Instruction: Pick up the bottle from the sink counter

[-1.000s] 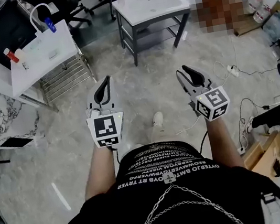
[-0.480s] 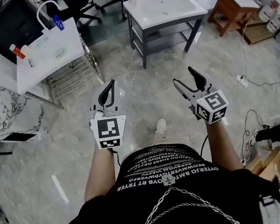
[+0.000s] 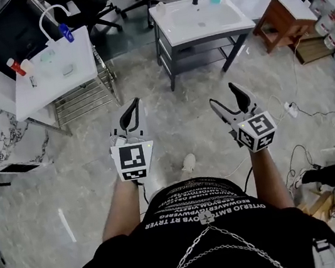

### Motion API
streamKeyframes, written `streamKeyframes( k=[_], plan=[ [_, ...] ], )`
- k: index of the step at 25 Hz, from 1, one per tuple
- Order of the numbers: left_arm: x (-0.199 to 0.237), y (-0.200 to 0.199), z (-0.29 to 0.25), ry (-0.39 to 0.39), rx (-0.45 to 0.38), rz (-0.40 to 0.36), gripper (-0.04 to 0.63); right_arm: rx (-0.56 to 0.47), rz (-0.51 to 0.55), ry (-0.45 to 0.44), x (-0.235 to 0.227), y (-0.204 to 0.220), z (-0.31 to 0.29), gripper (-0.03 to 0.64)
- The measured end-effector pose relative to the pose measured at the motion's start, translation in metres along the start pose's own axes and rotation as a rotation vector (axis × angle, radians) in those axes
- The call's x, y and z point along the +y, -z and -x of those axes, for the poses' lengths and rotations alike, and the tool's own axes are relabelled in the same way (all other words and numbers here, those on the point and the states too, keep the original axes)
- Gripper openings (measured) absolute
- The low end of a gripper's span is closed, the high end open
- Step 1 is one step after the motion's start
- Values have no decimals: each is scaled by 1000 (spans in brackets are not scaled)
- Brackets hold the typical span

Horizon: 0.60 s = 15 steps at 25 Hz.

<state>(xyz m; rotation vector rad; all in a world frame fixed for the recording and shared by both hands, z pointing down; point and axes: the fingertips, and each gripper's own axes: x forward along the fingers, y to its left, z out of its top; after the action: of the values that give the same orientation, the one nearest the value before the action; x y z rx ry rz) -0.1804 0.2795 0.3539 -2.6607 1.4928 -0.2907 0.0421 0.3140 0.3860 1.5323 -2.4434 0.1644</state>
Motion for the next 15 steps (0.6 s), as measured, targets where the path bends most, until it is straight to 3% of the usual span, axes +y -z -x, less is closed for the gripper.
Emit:
streamKeyframes(
  k=[6, 10, 15],
  plan=[
    [-9, -10, -55, 18, 7, -18, 5, -14, -10, -1, -43, -5, -23, 324],
    [-17, -36, -81, -13, -51, -44, 5, -25, -3, -8, -74, -6, -31, 325],
    [-24, -43, -104, -46, -46, -40, 5, -33, -20, -8, -107, -1, -37, 325]
  ],
)
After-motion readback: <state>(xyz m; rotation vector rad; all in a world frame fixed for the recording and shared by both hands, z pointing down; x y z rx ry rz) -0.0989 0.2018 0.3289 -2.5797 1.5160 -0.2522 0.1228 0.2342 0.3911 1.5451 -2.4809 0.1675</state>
